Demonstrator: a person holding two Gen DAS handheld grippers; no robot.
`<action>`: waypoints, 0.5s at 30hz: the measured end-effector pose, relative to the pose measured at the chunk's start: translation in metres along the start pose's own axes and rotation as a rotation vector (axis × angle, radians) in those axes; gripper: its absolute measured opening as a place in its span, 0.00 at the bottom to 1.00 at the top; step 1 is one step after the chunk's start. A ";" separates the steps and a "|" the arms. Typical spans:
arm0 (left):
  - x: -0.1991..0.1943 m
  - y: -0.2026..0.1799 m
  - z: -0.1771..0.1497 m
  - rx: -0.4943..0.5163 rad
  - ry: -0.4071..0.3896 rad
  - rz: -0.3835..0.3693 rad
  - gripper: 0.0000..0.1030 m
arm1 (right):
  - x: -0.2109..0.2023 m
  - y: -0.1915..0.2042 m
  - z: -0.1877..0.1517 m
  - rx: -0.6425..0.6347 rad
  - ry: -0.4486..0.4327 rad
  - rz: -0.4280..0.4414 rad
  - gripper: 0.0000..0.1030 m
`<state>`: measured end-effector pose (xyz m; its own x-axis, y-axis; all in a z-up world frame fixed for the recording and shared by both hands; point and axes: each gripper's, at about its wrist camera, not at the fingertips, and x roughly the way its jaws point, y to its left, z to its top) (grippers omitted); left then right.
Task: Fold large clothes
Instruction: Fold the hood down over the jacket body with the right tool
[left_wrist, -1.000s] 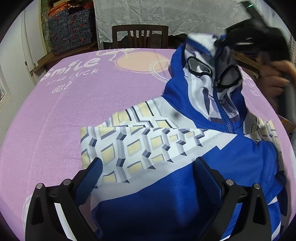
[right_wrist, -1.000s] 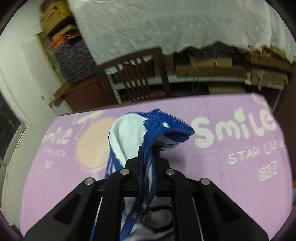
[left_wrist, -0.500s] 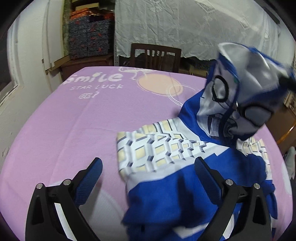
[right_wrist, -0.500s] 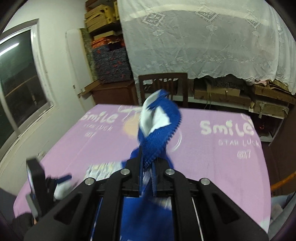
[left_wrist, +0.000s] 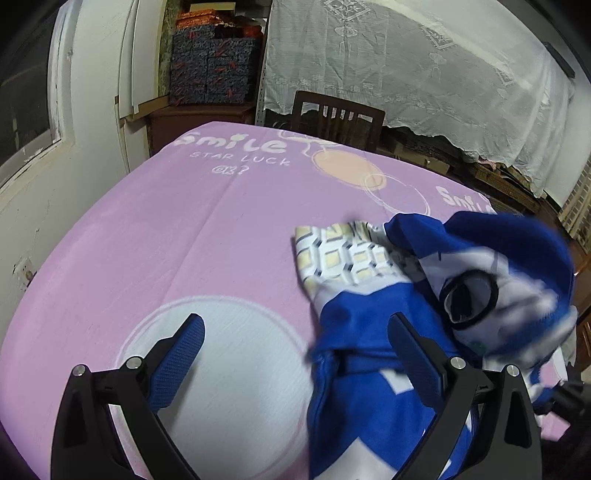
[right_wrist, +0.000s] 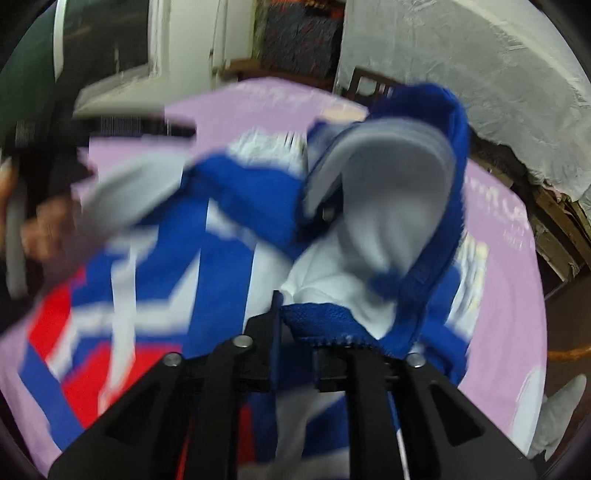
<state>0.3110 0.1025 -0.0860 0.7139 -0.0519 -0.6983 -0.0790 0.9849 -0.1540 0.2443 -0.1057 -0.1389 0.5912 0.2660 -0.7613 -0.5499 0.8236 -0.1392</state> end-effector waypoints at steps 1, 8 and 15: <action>-0.002 0.000 -0.002 0.004 0.000 0.000 0.97 | -0.001 0.001 -0.009 -0.006 0.009 0.005 0.26; -0.021 -0.044 -0.001 0.136 -0.012 -0.056 0.97 | -0.058 -0.022 -0.046 0.104 -0.108 0.062 0.48; -0.025 -0.092 0.018 0.153 0.026 -0.233 0.97 | -0.056 -0.079 -0.026 0.403 -0.142 0.185 0.54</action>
<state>0.3125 0.0160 -0.0420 0.6824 -0.2821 -0.6744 0.1925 0.9593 -0.2065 0.2397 -0.1991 -0.1020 0.5952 0.4700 -0.6518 -0.3975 0.8771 0.2695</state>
